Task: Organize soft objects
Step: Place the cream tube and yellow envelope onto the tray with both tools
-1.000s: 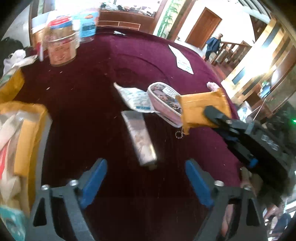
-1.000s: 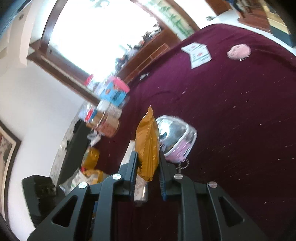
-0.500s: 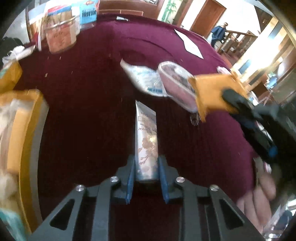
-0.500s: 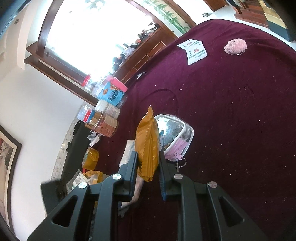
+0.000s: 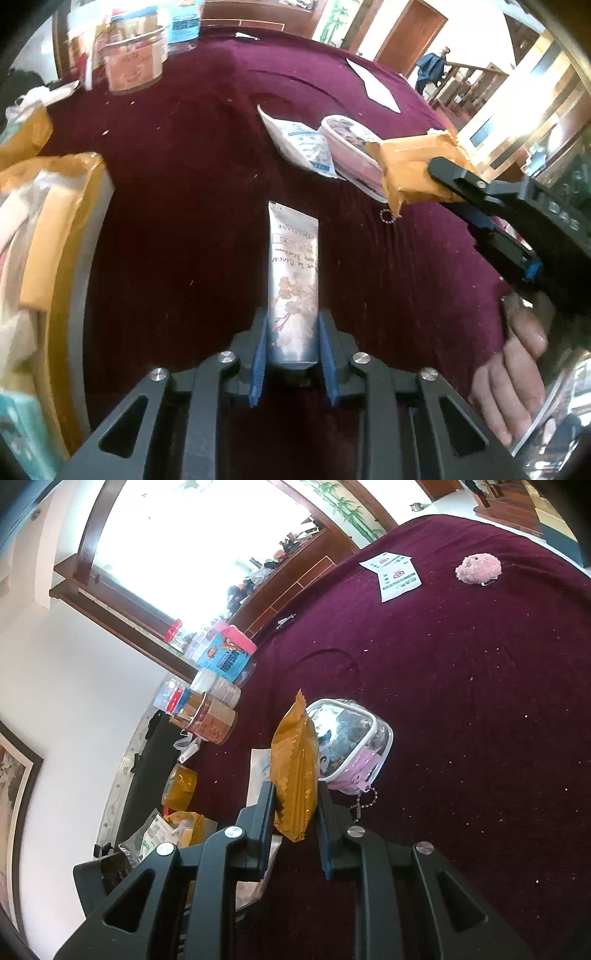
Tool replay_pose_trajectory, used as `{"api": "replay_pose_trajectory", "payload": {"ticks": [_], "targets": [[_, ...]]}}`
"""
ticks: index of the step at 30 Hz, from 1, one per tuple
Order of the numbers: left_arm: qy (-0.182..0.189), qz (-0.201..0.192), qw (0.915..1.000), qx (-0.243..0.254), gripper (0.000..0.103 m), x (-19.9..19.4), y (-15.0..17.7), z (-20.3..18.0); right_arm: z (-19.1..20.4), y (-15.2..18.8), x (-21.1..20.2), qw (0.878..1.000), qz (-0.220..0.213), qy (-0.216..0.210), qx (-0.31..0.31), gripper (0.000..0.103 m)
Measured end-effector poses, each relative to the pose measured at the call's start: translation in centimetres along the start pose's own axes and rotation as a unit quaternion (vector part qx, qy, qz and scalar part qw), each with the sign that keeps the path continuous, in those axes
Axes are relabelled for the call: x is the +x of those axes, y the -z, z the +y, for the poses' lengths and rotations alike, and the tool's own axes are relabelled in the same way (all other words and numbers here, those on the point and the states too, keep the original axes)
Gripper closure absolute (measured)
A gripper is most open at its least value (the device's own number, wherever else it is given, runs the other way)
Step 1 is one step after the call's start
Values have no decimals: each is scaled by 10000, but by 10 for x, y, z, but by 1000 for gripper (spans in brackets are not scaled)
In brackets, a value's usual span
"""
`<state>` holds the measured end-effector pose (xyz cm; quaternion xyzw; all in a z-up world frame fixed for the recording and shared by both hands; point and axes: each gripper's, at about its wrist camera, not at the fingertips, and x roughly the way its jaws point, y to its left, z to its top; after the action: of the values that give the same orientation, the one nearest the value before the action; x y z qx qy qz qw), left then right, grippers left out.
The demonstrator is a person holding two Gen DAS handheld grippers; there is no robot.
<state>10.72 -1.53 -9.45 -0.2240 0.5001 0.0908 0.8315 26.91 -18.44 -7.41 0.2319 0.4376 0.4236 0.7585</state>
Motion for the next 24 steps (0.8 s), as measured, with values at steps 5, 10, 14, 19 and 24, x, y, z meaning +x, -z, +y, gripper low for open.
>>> {"api": "replay_pose_trajectory", "payload": {"ticks": [5, 10, 14, 19, 24], "targets": [[302, -227, 9990, -249, 78, -34, 13, 10, 3, 1, 0, 9999, 31, -88, -53, 83], [627, -486, 9960, -419, 78, -82, 26, 25, 9, 5, 3, 9993, 156, -295, -196, 83], [801, -760, 9915, -694, 77, -131, 36, 60, 20, 9, 3, 9970, 221, -600, -428, 83], [606, -1088, 9855, -1155, 77, -171, 44, 119, 44, 27, 4, 9928, 413, -962, -581, 83], [306, -1395, 9743, -1740, 77, -187, 47, 178, 106, 64, 28, 9849, 899, -1226, -822, 83]]}}
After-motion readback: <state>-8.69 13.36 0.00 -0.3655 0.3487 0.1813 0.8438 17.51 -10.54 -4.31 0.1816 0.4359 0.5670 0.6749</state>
